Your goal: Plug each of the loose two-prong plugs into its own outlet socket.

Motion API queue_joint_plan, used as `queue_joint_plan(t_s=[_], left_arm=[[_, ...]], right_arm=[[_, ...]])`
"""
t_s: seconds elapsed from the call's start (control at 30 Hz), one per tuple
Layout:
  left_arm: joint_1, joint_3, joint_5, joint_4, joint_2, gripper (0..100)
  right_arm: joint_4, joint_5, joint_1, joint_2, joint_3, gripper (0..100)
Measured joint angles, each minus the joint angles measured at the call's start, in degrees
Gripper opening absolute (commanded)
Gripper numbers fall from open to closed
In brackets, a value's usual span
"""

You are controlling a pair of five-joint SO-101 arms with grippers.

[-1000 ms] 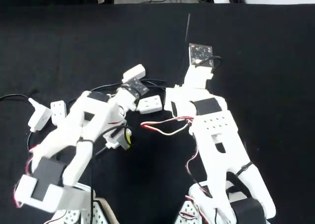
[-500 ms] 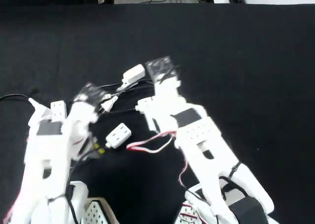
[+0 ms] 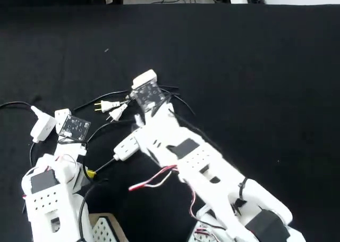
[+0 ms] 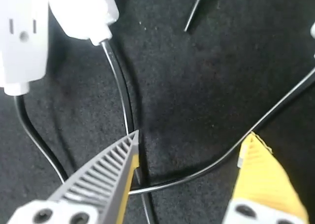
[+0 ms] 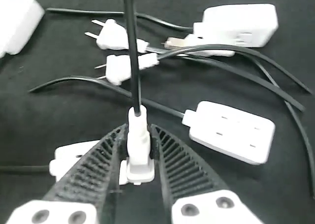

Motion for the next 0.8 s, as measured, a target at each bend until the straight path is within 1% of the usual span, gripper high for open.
queue_joint_plan(t_s=[0.13, 0.4, 0.6, 0.8], left_arm=[[-0.4, 0.1, 0.0, 0.0, -1.0, 31], [-0.5, 1.0, -0.1, 0.0, -2.2, 31], [-0.5, 1.0, 0.0, 0.1, -2.3, 31], [-0.5, 1.0, 0.0, 0.4, -2.3, 31]], right_arm=[[-6.0, 0.0, -2.8, 0.0, 3.4, 1.1], [-19.1, 0.2, -3.2, 0.0, 9.5, 1.1], [-21.4, 0.3, -3.2, 0.2, 9.8, 1.1], [-21.5, 0.3, -3.2, 5.3, 9.6, 1.1]])
